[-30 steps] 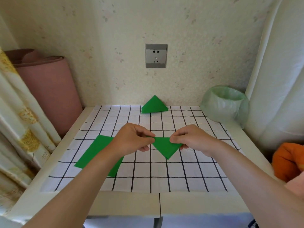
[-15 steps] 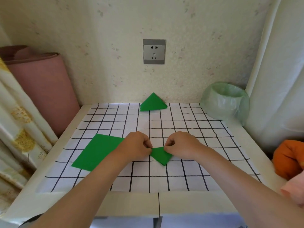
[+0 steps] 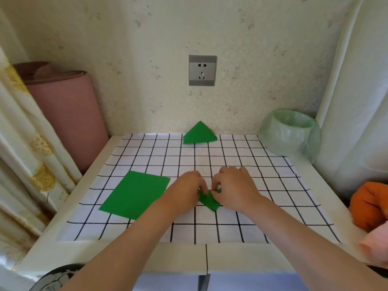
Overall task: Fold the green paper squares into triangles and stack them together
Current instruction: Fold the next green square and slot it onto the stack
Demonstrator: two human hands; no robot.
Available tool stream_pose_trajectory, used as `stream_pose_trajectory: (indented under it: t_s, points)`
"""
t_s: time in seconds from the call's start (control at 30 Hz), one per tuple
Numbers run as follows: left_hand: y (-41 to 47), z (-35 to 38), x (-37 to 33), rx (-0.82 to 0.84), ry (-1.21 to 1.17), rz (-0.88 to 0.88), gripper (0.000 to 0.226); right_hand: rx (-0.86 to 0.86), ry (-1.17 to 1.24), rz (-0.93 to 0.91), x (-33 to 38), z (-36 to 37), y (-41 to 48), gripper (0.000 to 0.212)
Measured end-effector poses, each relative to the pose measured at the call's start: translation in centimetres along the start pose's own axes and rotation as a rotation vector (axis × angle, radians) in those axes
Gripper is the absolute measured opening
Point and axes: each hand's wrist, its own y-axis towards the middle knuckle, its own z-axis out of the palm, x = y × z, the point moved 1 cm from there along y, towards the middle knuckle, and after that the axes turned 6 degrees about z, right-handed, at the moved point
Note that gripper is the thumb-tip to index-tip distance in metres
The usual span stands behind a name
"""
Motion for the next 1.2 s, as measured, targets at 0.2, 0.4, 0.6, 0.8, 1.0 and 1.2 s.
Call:
stream_pose_trajectory:
  t_s: [0.2, 0.4, 0.6, 0.8, 1.0, 1.2]
  points:
    - [-0.9, 1.3, -1.3, -0.130, 0.000, -0.009, 0.010, -0.049, -0.024, -0.051, 0.1, 0.2, -0.5, 0.017]
    - [-1.0, 2.1, -1.7, -0.176, 0.060, -0.017, 0.023, -0.103, -0.023, -0.146, -0.8, 0.4, -2.2, 0.012]
    - [-1.5, 2.5, -1.8, -0.216, 0.072, 0.023, 0.021, -0.167, -0.057, -0.238, -1.8, 0.7, -5.0, 0.024]
    - [-1.8, 3.5, -3.1, -0.162, 0.055, 0.143, 0.014, -0.156, -0.068, -0.213, -2.1, 1.5, -6.4, 0.032]
    - [-2.1, 3.3, -3.1, -0.194, 0.064, 0.188, 0.014, -0.147, -0.076, -0.136, -2.1, 1.5, -6.6, 0.037]
    - [-2.0, 2.9, -3.0, -0.159, 0.080, 0.213, 0.019, -0.129, -0.062, -0.044, -2.4, 1.4, -6.1, 0.036]
